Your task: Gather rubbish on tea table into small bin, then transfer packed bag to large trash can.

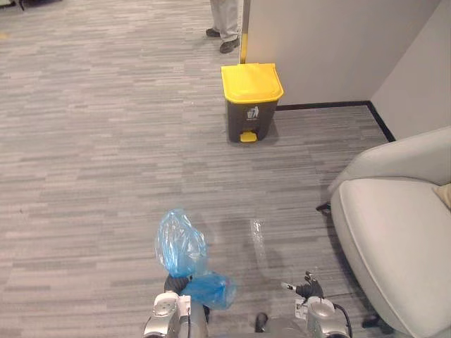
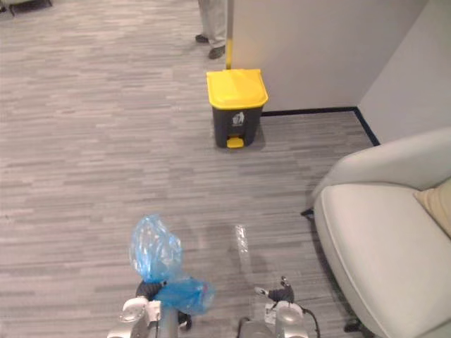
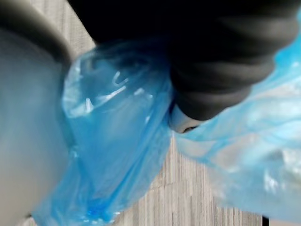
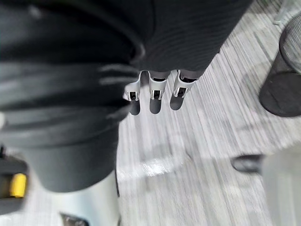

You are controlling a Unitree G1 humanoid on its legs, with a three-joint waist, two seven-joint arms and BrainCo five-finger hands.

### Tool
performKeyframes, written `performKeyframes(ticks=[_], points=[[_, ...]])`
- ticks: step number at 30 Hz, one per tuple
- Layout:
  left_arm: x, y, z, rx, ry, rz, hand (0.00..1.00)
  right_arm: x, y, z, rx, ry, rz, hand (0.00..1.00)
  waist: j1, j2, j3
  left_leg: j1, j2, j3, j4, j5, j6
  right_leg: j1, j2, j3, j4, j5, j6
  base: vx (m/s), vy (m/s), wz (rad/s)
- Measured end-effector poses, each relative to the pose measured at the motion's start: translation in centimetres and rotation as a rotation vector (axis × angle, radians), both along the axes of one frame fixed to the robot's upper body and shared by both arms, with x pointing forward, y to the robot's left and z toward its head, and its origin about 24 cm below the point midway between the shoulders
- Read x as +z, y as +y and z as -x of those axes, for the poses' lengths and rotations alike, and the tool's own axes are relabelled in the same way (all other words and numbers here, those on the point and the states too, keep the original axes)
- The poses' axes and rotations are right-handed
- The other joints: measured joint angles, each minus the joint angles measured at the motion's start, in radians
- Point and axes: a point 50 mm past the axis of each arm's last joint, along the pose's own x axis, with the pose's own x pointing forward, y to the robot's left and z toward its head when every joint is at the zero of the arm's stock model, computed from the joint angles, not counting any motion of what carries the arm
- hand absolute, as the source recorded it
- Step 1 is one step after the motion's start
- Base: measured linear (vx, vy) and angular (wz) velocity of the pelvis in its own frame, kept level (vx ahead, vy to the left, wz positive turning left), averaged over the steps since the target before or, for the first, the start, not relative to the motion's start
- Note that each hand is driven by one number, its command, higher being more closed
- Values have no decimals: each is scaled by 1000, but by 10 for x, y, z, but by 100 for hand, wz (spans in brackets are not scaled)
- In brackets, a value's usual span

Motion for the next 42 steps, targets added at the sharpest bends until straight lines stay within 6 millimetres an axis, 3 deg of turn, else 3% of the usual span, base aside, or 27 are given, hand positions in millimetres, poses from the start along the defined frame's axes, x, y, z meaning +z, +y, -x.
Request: performKeyframes(ticks=[2, 4, 5, 6, 7, 8, 10, 12, 14, 15, 16, 17, 19, 21, 22, 24, 26, 28, 29, 30, 31, 33, 35, 38, 39, 40, 42], points=[[0, 3, 0, -3, 3, -8, 100, -1, 0, 2, -2, 9, -2, 0, 1, -2, -2, 10, -19, 25, 58, -61, 26, -4, -28, 29, 61, -6, 20, 448, 248, -18], [-3, 4, 5, -2, 26, -10, 100, 0, 2, -2, 4, -1, -8, 0, 6, -4, -3, 76, -28, 67, 50, -94, 48, -73, -43, 73, 252, 1, 59, 421, 180, -49], [-5, 4, 11, -8, 42, -12, 100, 0, 3, -2, 9, -1, -11, 0, -1, -1, -4, 126, -32, 86, 24, -106, 61, -145, -49, 81, 437, 40, 143, 418, 126, -34], [-4, 6, 9, -28, 40, -26, 100, -1, 3, 0, 10, 4, -15, 0, -6, -1, -2, 171, -36, 88, 0, -116, 69, -215, -48, 79, 594, 56, 177, 418, 103, -21], [-4, 9, 10, -35, 43, -37, 100, -1, 4, -1, 11, 3, -17, 0, -10, 0, -1, 206, -36, 85, -18, -122, 73, -260, -41, 65, 686, 37, 142, 415, 54, -23], [-5, 12, 11, -33, 51, -48, 100, 0, 4, -3, 16, -3, -14, 0, -11, 5, 6, 284, -33, 87, -68, -125, 76, -312, -21, 29, 759, -6, 61, 412, 7, -31], [-3, 17, 9, -27, 46, -66, 100, 2, 1, -7, 33, -17, 1, 0, -26, 28, 16, 386, -14, 88, -131, -125, 77, -393, 24, -63, 714, -49, -19, 432, -43, -19], [-1, 20, 4, -29, 33, -77, 100, 4, 3, -11, 49, -31, 3, 0, -42, 17, 11, 415, -8, 84, -151, -125, 76, -453, 43, -117, 571, -37, -33, 362, -105, 30], [2, 20, -3, -35, 16, -79, 100, 5, 1, -12, 49, -37, 7, 0, -54, -6, 10, 470, -12, 63, -209, -149, 37, -492, 64, -139, 262, 136, -47, 439, -164, 45], [1, 18, -4, -36, 20, -73, 100, 5, -3, -11, 48, -31, 17, 0, -62, 1, 17, 497, -8, 30, -225, -161, 17, -473, 79, -152, 260, 195, -97, 473, -158, 8], [-3, 13, 0, -47, 43, -61, 100, 7, -9, -15, 44, -33, 33, 0, -49, 32, 19, 494, 22, 1, -214, -144, 4, -468, 104, -157, 282, 164, -105, 468, -169, -5], [-4, 12, 2, -46, 52, -57, 100, 7, -10, -15, 36, -34, 33, 0, -50, 34, 20, 495, 26, -14, -199, -136, -3, -468, 105, -161, 306, 137, -112, 619, -256, -14], [-6, 10, 5, -35, 60, -47, 100, 4, -10, -10, 1, -19, 18, 0, -52, 40, 20, 484, 45, -39, -101, -124, -26, -432, 107, -181, 323, 90, -131, 394, -184, 19], [-4, 0, 1, -16, 32, -3, 100, 2, -9, -1, 4, -5, 17, 0, -55, 42, 22, 336, 105, -71, 303, -39, -89, -289, 120, -210, 228, 73, -137, 387, -152, 39], [-3, -3, 0, -11, 24, 8, 100, 2, -8, 0, 9, -5, 16, 0, -50, 43, 22, 301, 126, -69, 385, -47, -90, -258, 125, -211, 206, 70, -143, 425, -105, 14], [-2, -12, 1, -10, 7, 39, 100, 1, -3, 0, 12, -6, 4, 0, -34, 40, 21, 160, 183, -7, 608, -119, -52, -144, 134, -204, 143, 30, -164, 380, -12, -5], [-2, -13, 3, -6, 6, 46, 100, 1, 3, -1, 4, -9, -15, 0, -25, 36, 18, 82, 186, 32, 558, -154, -28, -92, 131, -185, 112, 26, -152, 275, 58, -28], [-1, -14, 3, -4, 1, 48, 100, 3, 3, -4, -9, -25, -21, 0, -9, 31, 19, 31, 158, 54, 370, -159, -16, -56, 115, -161, 84, 18, -127, 334, 159, -36], [-1, -13, 2, -5, -1, 47, 100, 2, 2, -3, -26, -24, -23, 0, -5, 35, 17, 12, 112, 34, 202, -134, -22, -38, 92, -146, 72, 8, -98, 442, 273, -34], [-2, -15, 3, -9, 3, 49, 100, 1, -4, 0, -43, -15, -15, 0, -1, 39, 15, 20, 66, -9, 11, -9, -33, -23, 81, -125, 58, -5, -69, 369, 252, -41], [-2, -14, 4, -8, 5, 48, 100, 0, -7, 2, -46, -3, -8, 0, 5, 44, 10, 35, 51, -20, -12, 64, -19, -17, 81, -101, 54, -8, -55, 291, 189, -32], [-3, -3, 2, -19, 18, 14, 100, -4, 1, 8, -40, 31, -31, 0, -2, -7, -8, 48, -8, 12, -14, 28, 28, 13, 20, -61, 1, 8, -12, 446, 232, -6], [-4, 2, 4, -20, 32, -2, 100, -5, 2, 8, -44, 32, -34, 0, -1, -18, -10, 46, -18, 33, 17, -5, 45, 18, 1, -43, 11, 14, -1, 389, 206, -12], [-8, 6, 13, -15, 63, -9, 100, -3, -1, 4, -40, 22, -26, 0, 4, -9, -10, 118, -32, 66, 12, -78, 60, -45, -15, 21, 210, 27, 24, 310, 191, -37], [-8, 8, 15, -15, 69, -14, 100, -3, 0, 4, -39, 22, -30, 0, 4, -6, -8, 148, -34, 76, 0, -86, 67, -94, -19, 32, 333, 40, 48, 294, 143, -24], [-9, 10, 17, -31, 81, -30, 100, -5, 4, 7, -36, 34, -38, 0, 2, -3, -5, 216, -45, 82, -33, -105, 77, -193, -25, 30, 576, 35, 82, 298, 124, -12], [-9, 15, 17, -41, 84, -50, 100, -5, 2, 7, -23, 34, -32, 0, -2, 2, -4, 284, -52, 78, -75, -108, 82, -270, -18, -7, 696, -19, 37, 312, 76, 8]])
